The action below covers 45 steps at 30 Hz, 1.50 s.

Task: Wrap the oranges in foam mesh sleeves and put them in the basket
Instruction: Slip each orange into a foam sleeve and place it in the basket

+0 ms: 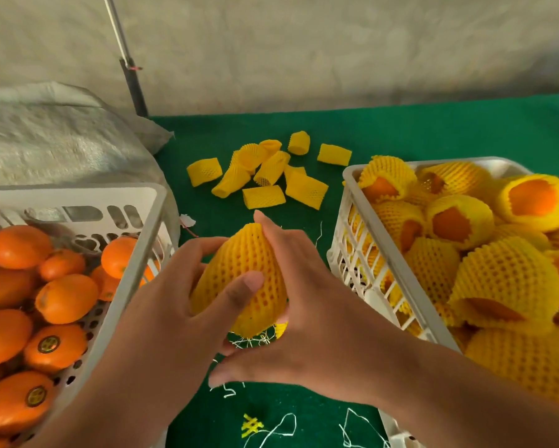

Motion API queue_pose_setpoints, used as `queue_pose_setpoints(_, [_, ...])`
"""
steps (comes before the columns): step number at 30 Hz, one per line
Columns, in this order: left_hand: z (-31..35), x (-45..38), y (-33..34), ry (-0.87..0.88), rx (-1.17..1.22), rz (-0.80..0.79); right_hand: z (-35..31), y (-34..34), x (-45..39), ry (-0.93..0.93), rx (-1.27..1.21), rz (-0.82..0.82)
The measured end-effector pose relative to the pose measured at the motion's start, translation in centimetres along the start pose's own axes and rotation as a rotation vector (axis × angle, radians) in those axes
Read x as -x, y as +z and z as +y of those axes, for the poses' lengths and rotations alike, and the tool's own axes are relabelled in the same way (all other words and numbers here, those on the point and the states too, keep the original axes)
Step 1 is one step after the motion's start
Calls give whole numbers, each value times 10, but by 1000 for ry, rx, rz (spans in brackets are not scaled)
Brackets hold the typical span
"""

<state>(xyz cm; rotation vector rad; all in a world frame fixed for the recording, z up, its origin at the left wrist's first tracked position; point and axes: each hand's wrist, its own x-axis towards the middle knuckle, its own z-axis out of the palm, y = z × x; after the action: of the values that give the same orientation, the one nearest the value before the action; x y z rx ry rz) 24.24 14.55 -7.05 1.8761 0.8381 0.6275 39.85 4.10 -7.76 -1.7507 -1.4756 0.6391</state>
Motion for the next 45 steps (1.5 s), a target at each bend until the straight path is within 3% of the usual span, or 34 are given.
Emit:
queue_pose_setpoints(5, [8, 5, 2, 116, -99, -16, 3, -9, -3, 154, -243, 108])
queue_pose_setpoints(8, [10, 8, 5, 165, -99, -71, 4, -15, -5, 160, -257, 152])
queue_pose_setpoints(11, [5, 7, 4, 179, -130, -13, 1, -16, -6, 131, -219, 223])
queue_pose_setpoints(15, [-8, 4, 4, 174, -367, 71, -7, -33, -6, 50, -68, 484])
queue_pose_setpoints(18, [-14, 4, 9, 204, -636, -41, -8, -68, -8, 4, 124, 754])
queue_pose_setpoints(22, [-20, 1, 7, 239, -689, -124, 17, -118, -9, 89, 353, 992])
queue_pose_setpoints(27, [-26, -4, 4, 309, -762, -140, 50, -152, -8, 214, 461, 1020])
queue_pose_setpoints(33, [-33, -15, 2, 410, -802, -177, 64, -204, 11, 299, 443, 1201])
queue_pose_setpoints(38, [-72, -29, 0, 502, -575, -140, 86, -208, 17, 502, 483, 986])
queue_pose_setpoints(41, [-94, -33, 1, 457, -519, -149, 90, -200, 10, 505, 516, 856])
queue_pose_setpoints(45, [-92, -32, 3, 429, -508, -195, 91, -207, 9, 511, 477, 938])
